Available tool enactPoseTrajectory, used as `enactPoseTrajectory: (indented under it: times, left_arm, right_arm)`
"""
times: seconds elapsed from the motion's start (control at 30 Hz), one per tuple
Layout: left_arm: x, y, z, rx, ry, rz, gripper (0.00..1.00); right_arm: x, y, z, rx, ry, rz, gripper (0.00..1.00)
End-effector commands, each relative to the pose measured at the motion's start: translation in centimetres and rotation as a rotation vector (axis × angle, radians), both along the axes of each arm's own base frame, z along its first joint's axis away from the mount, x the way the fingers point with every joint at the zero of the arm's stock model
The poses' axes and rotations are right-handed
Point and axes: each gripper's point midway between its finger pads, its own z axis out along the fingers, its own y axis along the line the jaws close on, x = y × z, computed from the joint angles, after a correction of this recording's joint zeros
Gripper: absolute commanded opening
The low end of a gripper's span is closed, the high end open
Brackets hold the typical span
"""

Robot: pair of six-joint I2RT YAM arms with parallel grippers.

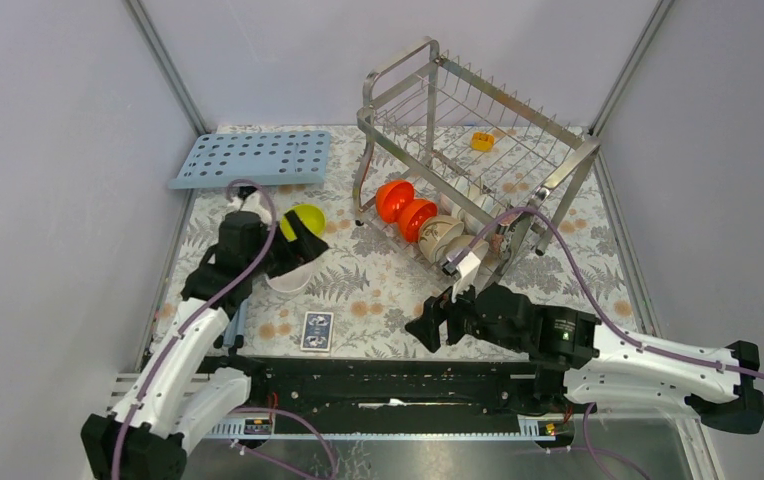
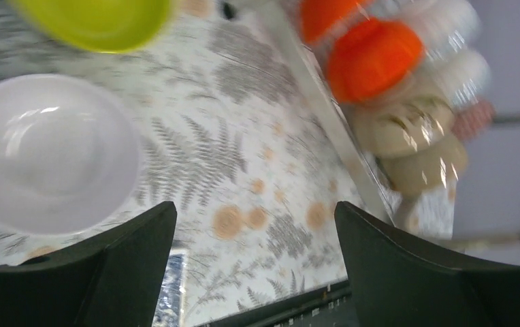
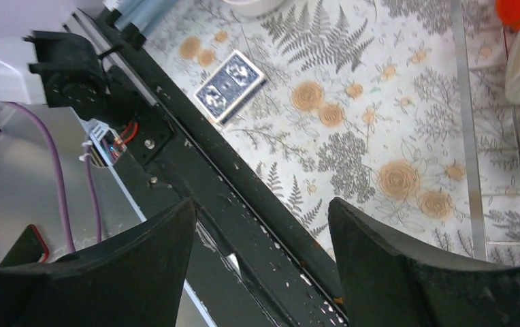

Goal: Unload the bowls from the dish rack
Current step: Place the bowl at the center of the board, then adjust the dish rack at the center of the board.

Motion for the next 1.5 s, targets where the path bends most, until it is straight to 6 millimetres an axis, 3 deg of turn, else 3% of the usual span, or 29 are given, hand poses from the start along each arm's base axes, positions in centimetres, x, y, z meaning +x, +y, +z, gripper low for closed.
enactPoseTrajectory:
  times: [0.0, 0.13, 0.3, 0.47, 0.63, 0.73, 0.97, 1.07, 1.37, 1.47]
  left_arm:
    - [-0.1, -5.4, 7.4, 0.048, -0.293, -0.228, 0.91]
    - [-1.8, -9.9, 8.0, 0.058, -0.342, -0.364, 0.92]
    - [-2.7, -12.1, 7.7, 0.018, -0.363, -0.433, 0.92]
    - [-2.9, -11.9, 6.7, 0.011, -0.359, -0.423, 0.91]
    - [-2.9, -11.3, 5.6, 0.017, -0.345, -0.391, 0.91]
    - [-2.9, -11.2, 5.2, 0.012, -0.34, -0.379, 0.91]
    - [-2.5, -11.3, 4.5, 0.011, -0.318, -0.361, 0.91]
    - [-2.4, -11.3, 4.3, 0.012, -0.314, -0.355, 0.91]
    - [-2.2, -11.3, 3.6, 0.005, -0.3, -0.336, 0.91]
    - [-2.0, -11.5, 3.2, 0.004, -0.285, -0.333, 0.91]
  right_arm:
    - [0.4, 1.1, 4.8, 0.083, -0.087, 0.045, 0.78]
    - [0.6, 2.1, 7.2, 0.101, -0.115, 0.064, 0.78]
    - [0.4, 2.0, 11.6, 0.142, -0.156, 0.088, 0.78]
    - [1.1, -2.1, 15.9, 0.185, -0.255, 0.004, 0.79]
    - [2.4, -7.5, 17.7, 0.206, -0.318, -0.161, 0.79]
    - [3.8, -10.6, 17.7, 0.176, -0.327, -0.303, 0.77]
    - [5.4, -15.5, 18.2, 0.161, -0.35, -0.522, 0.73]
    - [5.8, -17.8, 18.2, 0.134, -0.348, -0.613, 0.65]
    - [6.4, -21.3, 14.4, 0.059, -0.281, -0.842, 0.3]
    - [6.7, -22.3, 12.5, 0.023, -0.255, -0.95, 0.32]
